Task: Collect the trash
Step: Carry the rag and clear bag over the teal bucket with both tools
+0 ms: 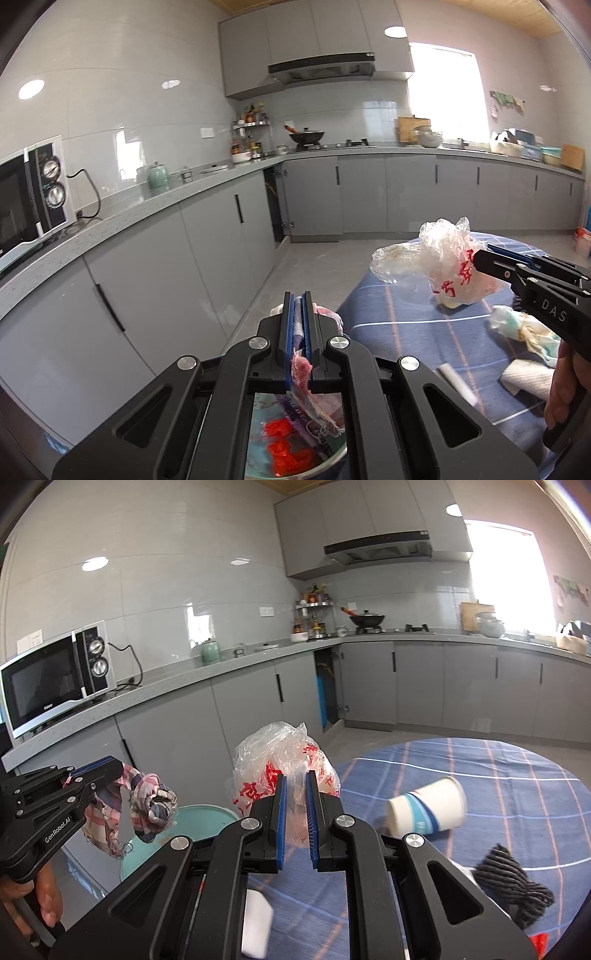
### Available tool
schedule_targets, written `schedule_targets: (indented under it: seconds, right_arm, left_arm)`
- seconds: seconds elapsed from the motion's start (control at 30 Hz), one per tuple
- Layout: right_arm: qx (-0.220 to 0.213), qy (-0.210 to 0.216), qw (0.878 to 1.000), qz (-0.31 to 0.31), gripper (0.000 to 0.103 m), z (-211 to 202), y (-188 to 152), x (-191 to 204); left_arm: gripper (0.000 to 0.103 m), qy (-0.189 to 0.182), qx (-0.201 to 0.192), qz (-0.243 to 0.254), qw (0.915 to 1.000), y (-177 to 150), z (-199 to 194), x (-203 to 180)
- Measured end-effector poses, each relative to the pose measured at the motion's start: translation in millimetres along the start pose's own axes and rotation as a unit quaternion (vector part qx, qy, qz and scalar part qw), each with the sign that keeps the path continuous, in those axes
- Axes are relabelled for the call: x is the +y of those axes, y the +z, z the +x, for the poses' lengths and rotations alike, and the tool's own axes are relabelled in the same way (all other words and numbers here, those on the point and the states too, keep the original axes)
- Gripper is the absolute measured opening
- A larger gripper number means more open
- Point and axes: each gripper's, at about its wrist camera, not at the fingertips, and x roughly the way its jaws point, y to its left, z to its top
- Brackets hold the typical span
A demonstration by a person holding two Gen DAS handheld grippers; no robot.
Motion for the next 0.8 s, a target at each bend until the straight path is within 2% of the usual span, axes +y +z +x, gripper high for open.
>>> schedule_targets:
  seconds: [0.37, 0.8]
  right_arm:
    - [0.007, 0.038, 0.999, -0.023, 0.011, 19, 2, 37]
    - [0.022, 0.065, 0.997, -0.041, 0.011, 40, 3, 66]
  left_arm:
    - [0.005, 0.041, 0.006, -0.023, 0.9989, -7, -3, 43]
    - [0.005, 0.071, 0.017, -0.042, 0.9964, -11, 1, 73]
